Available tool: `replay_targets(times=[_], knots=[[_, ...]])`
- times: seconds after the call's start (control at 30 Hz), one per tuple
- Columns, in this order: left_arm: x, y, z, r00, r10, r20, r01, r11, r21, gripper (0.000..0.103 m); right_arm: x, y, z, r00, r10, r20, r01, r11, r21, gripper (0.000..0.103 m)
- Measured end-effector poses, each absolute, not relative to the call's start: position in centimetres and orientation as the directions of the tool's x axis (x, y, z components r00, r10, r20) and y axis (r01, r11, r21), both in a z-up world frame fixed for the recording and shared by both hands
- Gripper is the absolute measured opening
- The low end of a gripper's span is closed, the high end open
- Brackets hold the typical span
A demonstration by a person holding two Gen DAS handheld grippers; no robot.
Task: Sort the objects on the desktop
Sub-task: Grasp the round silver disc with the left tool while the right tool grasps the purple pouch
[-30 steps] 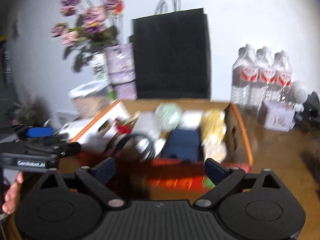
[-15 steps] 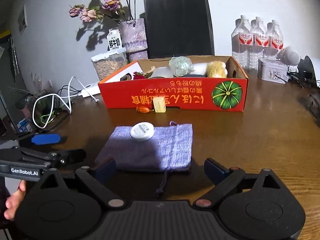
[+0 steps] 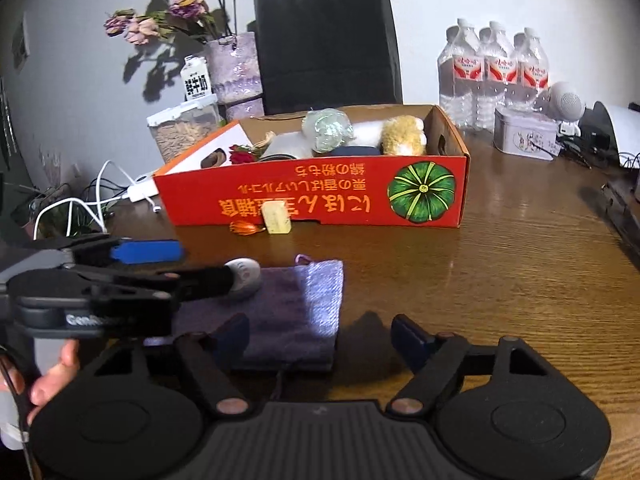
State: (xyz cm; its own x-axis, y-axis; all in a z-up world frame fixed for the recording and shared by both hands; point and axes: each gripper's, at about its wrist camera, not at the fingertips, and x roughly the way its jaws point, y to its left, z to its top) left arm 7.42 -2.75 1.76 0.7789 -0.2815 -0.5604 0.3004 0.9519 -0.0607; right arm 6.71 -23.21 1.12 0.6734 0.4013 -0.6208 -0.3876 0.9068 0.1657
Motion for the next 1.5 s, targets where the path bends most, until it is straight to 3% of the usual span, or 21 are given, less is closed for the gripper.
replay_targets(times=[0.13,0.23,0.27,0.37,0.6,0.7,0.77,0.83,1.33,1.5], knots=[[9.1,-4.2,0.5,0.755,-0.241,-0.61,0.288,0.957,-0.022,0.071,7.7,-22.5,0.3,0.651,0.398,-0.646,-0.409,0.901,0.143,0.061],[9.2,-4.4,0.2,0.758,-0.236,-0.608,0.295,0.955,-0.003,0.043,7.7,-21.7,0.0,0.657,0.404,-0.636,-0.435,0.893,0.117,0.06],[9.2,-4.2,0.2,0.76,-0.236,-0.606,0.289,0.957,-0.011,0.04,7.7,-21.4,0.0,0.659,0.402,-0.636,-0.439,0.892,0.108,0.061],[9.3,-2.9,0.3,0.763,-0.236,-0.602,0.242,0.967,-0.072,0.04,7.5,-19.8,-0.2,0.677,0.363,-0.64,-0.458,0.889,0.02,0.06],[7.4,2.5,1.6,0.773,-0.221,-0.595,0.113,0.97,-0.214,0.04,7.5,-18.6,-0.4,0.68,0.382,-0.626,-0.475,0.88,0.02,0.053],[5.8,4.2,1.8,0.774,-0.185,-0.605,0.068,0.975,-0.211,0.04,7.3,-18.4,-0.3,0.675,0.401,-0.619,-0.487,0.873,0.035,0.036],[4.6,5.2,1.9,0.777,-0.176,-0.605,0.046,0.973,-0.225,0.04,6.8,-18.0,-0.3,0.688,0.39,-0.613,-0.482,0.876,0.017,0.031],[3.6,5.7,1.9,0.771,-0.193,-0.607,0.043,0.967,-0.253,0.04,6.2,-17.9,-0.2,0.69,0.394,-0.607,-0.481,0.877,0.023,0.017],[0.2,3.6,4.3,0.776,-0.314,-0.547,0.166,0.938,-0.303,0.04,1.3,-23.7,6.2,0.813,0.371,-0.45,-0.369,0.925,0.095,0.014],[2.4,2.4,8.2,0.831,-0.282,-0.48,0.227,0.959,-0.171,0.04,3.9,-24.0,9.4,0.843,0.38,-0.382,-0.378,0.922,0.082,0.014]])
